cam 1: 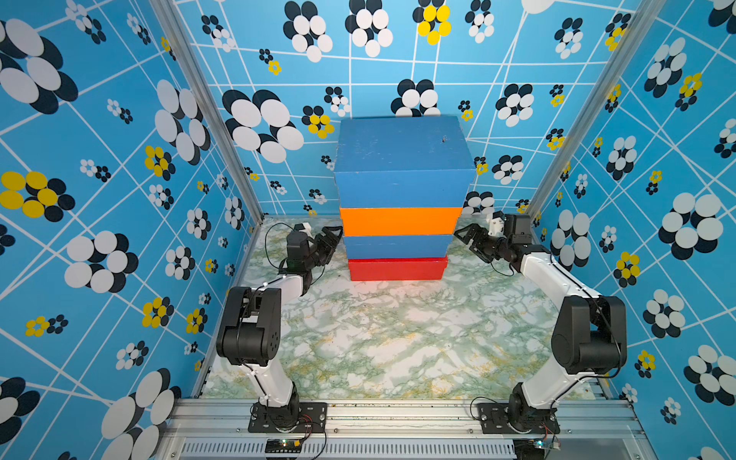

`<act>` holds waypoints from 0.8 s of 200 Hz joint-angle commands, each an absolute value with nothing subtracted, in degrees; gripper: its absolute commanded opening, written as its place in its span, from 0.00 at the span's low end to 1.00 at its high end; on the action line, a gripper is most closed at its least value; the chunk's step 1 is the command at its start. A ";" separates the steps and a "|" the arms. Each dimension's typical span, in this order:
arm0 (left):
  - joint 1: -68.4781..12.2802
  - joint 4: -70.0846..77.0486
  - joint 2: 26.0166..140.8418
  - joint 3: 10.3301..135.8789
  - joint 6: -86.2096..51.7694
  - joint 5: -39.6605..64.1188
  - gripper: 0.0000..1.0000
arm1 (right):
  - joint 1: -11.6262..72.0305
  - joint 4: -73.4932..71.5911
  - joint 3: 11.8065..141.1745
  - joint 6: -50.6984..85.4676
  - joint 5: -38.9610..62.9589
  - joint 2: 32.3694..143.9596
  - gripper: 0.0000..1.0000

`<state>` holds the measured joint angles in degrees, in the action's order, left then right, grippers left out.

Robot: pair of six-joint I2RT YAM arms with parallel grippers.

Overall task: Stack the shoeboxes
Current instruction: Adjust the shoeboxes in the shoebox.

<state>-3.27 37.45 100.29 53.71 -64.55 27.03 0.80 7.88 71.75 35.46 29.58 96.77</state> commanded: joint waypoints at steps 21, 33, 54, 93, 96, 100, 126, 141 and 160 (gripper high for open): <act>-4.92 35.71 97.99 54.23 -62.14 27.42 0.92 | 1.67 6.77 72.69 35.91 31.22 97.01 0.95; -5.05 35.52 97.91 54.32 -62.05 27.42 0.92 | 1.80 6.77 72.68 35.93 31.38 96.92 0.95; -5.10 35.34 97.82 54.40 -61.96 27.42 0.92 | 2.02 7.36 72.99 35.47 31.51 96.76 0.95; -5.14 34.19 97.43 54.64 -61.11 27.24 0.92 | 2.06 7.73 72.65 35.29 31.46 96.11 0.94; -5.10 34.12 97.47 54.71 -61.09 27.32 0.92 | 2.10 7.73 72.60 35.29 31.45 96.07 0.94; -5.10 34.04 97.39 54.74 -61.08 27.32 0.92 | 2.19 7.72 72.54 35.29 31.41 95.99 0.95; -5.06 33.97 97.21 54.76 -61.08 27.34 0.92 | 2.37 7.73 72.10 35.18 31.38 95.55 0.94; -5.08 33.80 97.04 54.70 -60.91 27.33 0.92 | 2.46 7.78 71.79 35.24 31.31 95.08 0.95; -5.12 33.44 96.69 54.73 -60.57 27.23 0.92 | 2.64 7.73 71.32 35.22 31.21 94.48 0.94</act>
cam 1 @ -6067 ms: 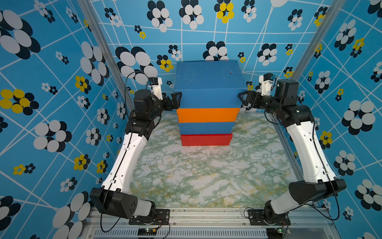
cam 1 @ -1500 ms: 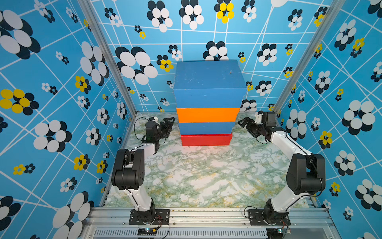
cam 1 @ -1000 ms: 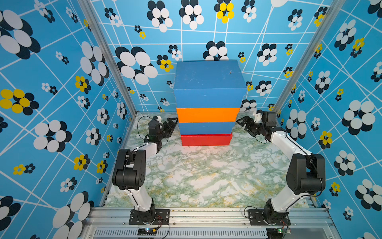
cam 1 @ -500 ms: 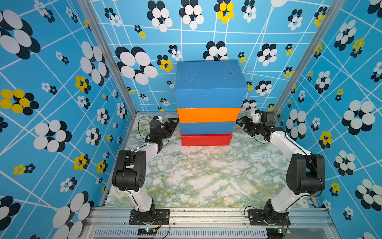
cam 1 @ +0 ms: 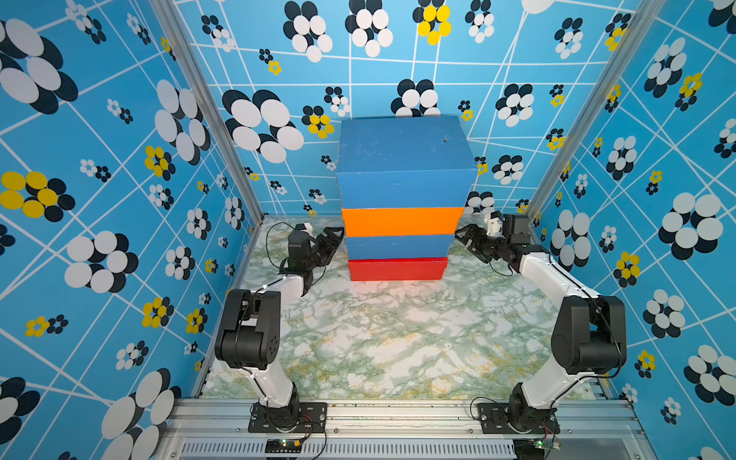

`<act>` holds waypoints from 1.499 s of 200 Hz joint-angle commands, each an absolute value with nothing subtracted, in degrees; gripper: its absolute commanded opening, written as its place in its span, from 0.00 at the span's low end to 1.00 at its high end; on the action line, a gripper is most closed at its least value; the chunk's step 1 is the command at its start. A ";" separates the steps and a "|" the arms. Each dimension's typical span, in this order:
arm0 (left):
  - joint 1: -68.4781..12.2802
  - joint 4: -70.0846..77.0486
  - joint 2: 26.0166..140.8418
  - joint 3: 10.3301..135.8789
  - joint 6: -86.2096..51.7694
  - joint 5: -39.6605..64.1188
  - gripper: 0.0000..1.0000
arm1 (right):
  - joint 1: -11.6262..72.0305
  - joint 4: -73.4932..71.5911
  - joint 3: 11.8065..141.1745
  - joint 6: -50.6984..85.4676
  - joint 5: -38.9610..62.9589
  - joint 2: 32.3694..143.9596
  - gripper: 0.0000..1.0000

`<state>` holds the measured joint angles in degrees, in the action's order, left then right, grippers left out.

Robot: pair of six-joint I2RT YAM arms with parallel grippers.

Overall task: Stack the shoeboxes
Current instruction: Adjust the shoeboxes in the shoebox.

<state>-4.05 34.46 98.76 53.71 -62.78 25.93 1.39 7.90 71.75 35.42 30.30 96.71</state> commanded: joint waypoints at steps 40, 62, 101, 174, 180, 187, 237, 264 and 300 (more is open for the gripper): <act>-5.05 33.22 96.33 54.80 -60.38 27.23 0.92 | 2.81 7.87 70.97 34.99 31.19 93.84 0.94; -5.09 33.07 96.24 54.79 -60.21 27.24 0.92 | 2.90 7.87 70.51 34.94 31.03 93.45 0.94; -5.10 32.52 95.55 54.60 -59.68 27.02 0.92 | 3.06 7.95 69.63 34.65 31.11 93.03 0.94; -5.10 32.26 94.92 54.58 -59.50 26.94 0.92 | 3.53 7.40 68.25 34.65 31.23 92.02 0.94; -5.10 32.25 94.84 54.58 -59.50 26.98 0.92 | 3.57 7.47 68.25 34.66 31.29 91.89 0.94; -5.09 32.26 94.82 54.58 -59.42 26.98 0.92 | 3.61 7.47 68.30 34.63 31.24 91.85 0.94; -5.11 32.43 94.49 54.06 -59.41 27.07 0.92 | 4.16 7.69 68.23 34.63 31.04 91.08 0.94; -5.17 32.44 94.04 53.70 -59.24 26.89 0.92 | 4.26 7.73 67.77 34.60 30.93 90.37 0.94; -5.27 32.43 93.54 53.37 -59.15 26.87 0.92 | 4.38 7.82 67.52 34.56 30.83 89.78 0.94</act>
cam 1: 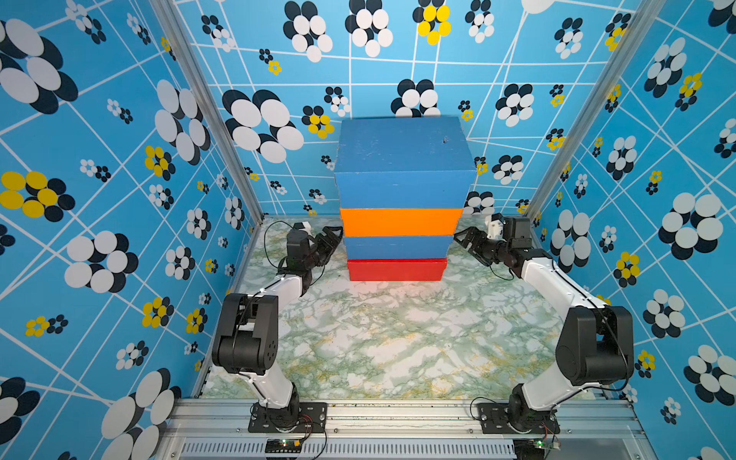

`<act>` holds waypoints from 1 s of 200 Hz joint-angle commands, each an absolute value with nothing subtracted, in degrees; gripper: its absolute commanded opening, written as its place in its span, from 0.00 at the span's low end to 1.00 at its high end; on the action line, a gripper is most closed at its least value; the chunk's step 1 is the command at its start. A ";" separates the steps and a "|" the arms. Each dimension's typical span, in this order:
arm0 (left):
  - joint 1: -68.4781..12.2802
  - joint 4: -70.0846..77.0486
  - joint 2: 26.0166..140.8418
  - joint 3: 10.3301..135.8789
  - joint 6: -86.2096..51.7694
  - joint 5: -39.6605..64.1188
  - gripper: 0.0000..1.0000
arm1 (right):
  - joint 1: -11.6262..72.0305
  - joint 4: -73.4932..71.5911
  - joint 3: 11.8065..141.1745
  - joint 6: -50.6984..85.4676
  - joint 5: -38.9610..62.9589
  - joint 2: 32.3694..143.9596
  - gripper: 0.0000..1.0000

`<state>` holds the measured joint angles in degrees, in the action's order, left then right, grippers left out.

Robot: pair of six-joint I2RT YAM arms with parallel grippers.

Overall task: Stack the shoeboxes
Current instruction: Adjust the shoeboxes in the shoebox.

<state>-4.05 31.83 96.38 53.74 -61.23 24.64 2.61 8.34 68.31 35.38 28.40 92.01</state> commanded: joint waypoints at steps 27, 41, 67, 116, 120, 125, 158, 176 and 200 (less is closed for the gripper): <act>-5.47 32.27 93.09 53.19 -58.89 26.89 0.92 | 4.52 7.83 67.32 34.54 30.85 89.64 0.94; -5.57 32.08 92.86 53.11 -58.63 26.80 0.92 | 4.49 7.87 67.27 34.47 30.76 89.51 0.94; -5.71 31.73 92.38 52.99 -58.28 26.63 0.92 | 4.58 7.90 67.16 34.38 30.67 89.65 0.94; -5.96 31.03 91.45 52.50 -57.74 26.19 0.92 | 4.62 7.92 67.32 34.19 30.50 89.88 0.94; -5.97 31.03 91.39 52.40 -57.67 26.13 0.92 | 4.63 7.91 67.39 34.20 30.50 89.90 0.94; -5.98 31.03 91.32 52.30 -57.66 26.10 0.91 | 4.59 7.91 67.43 34.19 30.54 89.89 0.94; -6.15 30.94 90.80 51.73 -57.57 25.80 0.91 | 4.57 8.62 67.90 33.67 30.23 89.65 0.94; -6.37 30.98 90.49 51.51 -57.49 25.67 0.91 | 4.65 8.70 67.98 33.57 30.23 89.60 0.94; -7.02 30.73 90.53 51.50 -57.31 25.41 0.91 | 4.57 8.80 68.02 33.58 30.23 89.62 0.94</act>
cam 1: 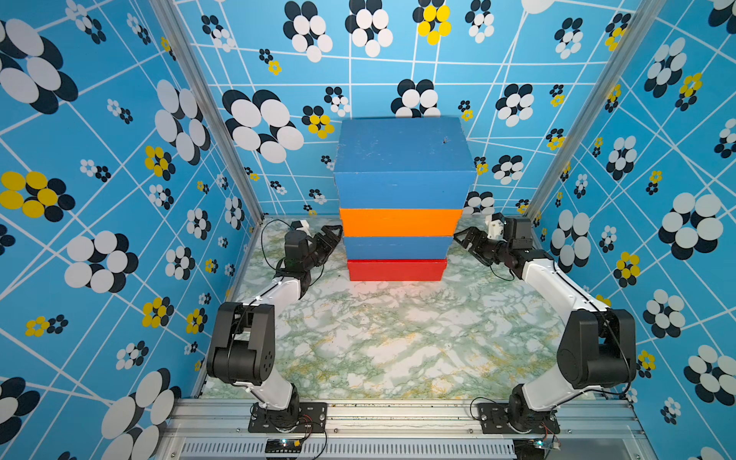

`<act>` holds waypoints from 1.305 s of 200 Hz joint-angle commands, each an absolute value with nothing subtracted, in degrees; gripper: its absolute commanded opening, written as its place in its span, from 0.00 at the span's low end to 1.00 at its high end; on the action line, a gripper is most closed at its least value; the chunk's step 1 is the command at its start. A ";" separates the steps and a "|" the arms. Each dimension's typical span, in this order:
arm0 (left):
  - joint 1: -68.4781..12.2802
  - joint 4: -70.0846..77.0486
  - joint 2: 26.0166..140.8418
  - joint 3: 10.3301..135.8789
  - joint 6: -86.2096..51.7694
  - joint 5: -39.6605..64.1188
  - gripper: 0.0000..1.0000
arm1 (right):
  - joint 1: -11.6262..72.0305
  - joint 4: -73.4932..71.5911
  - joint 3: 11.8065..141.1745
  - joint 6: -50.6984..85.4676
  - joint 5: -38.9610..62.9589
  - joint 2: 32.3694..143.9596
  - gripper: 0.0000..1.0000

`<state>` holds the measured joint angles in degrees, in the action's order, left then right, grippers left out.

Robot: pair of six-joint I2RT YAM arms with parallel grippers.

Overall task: Stack the shoeboxes
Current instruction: Adjust the shoeboxes in the shoebox.

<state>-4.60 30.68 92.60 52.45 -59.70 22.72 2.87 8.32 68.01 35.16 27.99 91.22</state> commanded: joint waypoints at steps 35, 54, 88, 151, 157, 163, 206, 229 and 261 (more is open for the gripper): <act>-7.45 30.85 90.72 51.35 -57.30 25.06 0.91 | 4.58 9.14 67.97 33.29 30.17 89.64 0.94; -7.53 30.63 90.52 51.33 -57.22 25.11 0.91 | 4.57 9.18 68.02 33.07 30.08 89.63 0.94; -8.22 30.25 90.09 51.23 -56.95 24.92 0.91 | 4.57 9.23 68.22 33.05 30.06 89.74 0.94; -9.37 30.32 90.12 51.42 -57.13 24.50 0.91 | 4.57 10.20 68.82 32.28 29.97 89.28 0.94; -9.45 30.32 90.00 51.42 -57.25 24.39 0.91 | 4.62 10.20 68.76 32.35 29.97 89.20 0.94; -9.56 30.32 89.98 51.29 -57.22 24.35 0.91 | 4.59 10.26 68.74 32.38 29.97 89.20 0.95; -9.58 29.98 89.23 50.98 -57.00 24.27 0.91 | 4.58 10.04 68.15 32.35 30.21 88.78 0.95; -9.60 29.64 88.69 50.98 -56.73 24.04 0.91 | 4.61 9.58 67.37 32.67 30.71 88.21 0.94; -9.75 29.53 88.18 51.02 -56.82 24.04 0.91 | 4.74 9.63 66.41 32.38 31.09 87.11 0.95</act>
